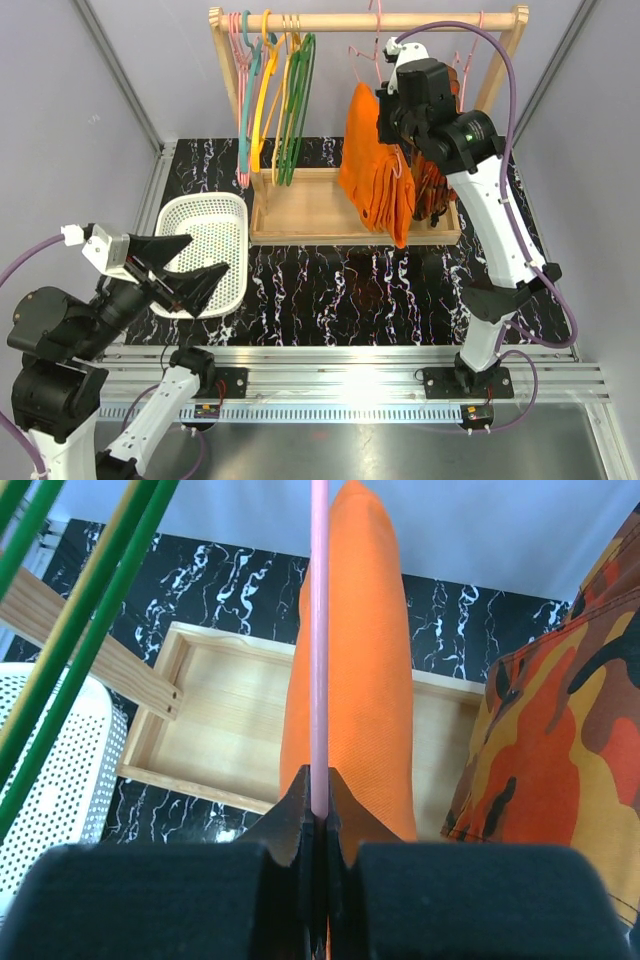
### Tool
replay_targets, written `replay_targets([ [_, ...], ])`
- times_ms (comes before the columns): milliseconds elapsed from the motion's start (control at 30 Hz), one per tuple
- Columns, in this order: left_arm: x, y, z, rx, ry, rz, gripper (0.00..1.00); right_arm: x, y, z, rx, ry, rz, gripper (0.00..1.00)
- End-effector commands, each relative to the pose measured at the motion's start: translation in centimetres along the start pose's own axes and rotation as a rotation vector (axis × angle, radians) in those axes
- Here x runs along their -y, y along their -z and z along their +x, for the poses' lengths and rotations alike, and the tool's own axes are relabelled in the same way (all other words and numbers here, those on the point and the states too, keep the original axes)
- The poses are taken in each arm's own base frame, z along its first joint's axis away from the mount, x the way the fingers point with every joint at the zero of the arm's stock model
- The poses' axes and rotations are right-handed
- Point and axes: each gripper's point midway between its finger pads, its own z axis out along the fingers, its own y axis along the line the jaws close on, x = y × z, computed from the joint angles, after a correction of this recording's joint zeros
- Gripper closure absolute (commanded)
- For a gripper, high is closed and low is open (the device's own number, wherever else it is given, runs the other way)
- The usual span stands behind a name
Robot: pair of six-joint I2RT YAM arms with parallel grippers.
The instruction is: Remove the trousers from the hanger
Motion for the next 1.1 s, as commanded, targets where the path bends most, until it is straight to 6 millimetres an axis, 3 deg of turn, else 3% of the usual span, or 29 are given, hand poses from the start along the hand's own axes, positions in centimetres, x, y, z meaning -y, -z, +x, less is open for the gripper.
replay_targets([
  [0, 0.8, -0.9, -2.9, 0.085, -0.039, 0.048, 0.01, -0.5, 5.1, -8.3, 0.303, -0.101, -0.038, 1.0],
  [167, -0.7, -2.7, -3.0, 0.073, -0.038, 0.01, 0.01, -0.6, 7.3, -9.4, 0.358, -0.118, -0.043, 1.0],
  [367, -1.9, -4.3, -3.2, 0.09, -0.033, -0.013, 0.01, 0.0, 8.2, -10.7, 0.416, -0.127, -0.02, 1.0],
  [667, -4.6, -5.2, -3.7, 0.082, -0.059, -0.153, 0.01, 0.5, 12.0, -11.5, 0.473, -0.176, -0.042, 1.0],
  [867, -6.1, -6.1, -3.7, 0.079, -0.072, -0.211, 0.01, 1.2, 14.5, -8.6, 0.4, -0.228, -0.001, 1.0],
  [967, -6.2, -6.3, -3.7, 0.085, -0.064, -0.217, 0.01, 1.2, 15.1, -6.1, 0.342, -0.225, 0.025, 1.0],
  [1000, -6.3, -6.5, -3.6, 0.079, -0.06, -0.217, 0.01, 1.1, 14.2, -4.5, 0.303, -0.205, 0.059, 1.0],
  [1067, -6.5, -7.0, -2.6, 0.048, -0.049, -0.212, 0.01, 0.5, 15.4, -3.5, 0.306, -0.22, 0.035, 1.0],
])
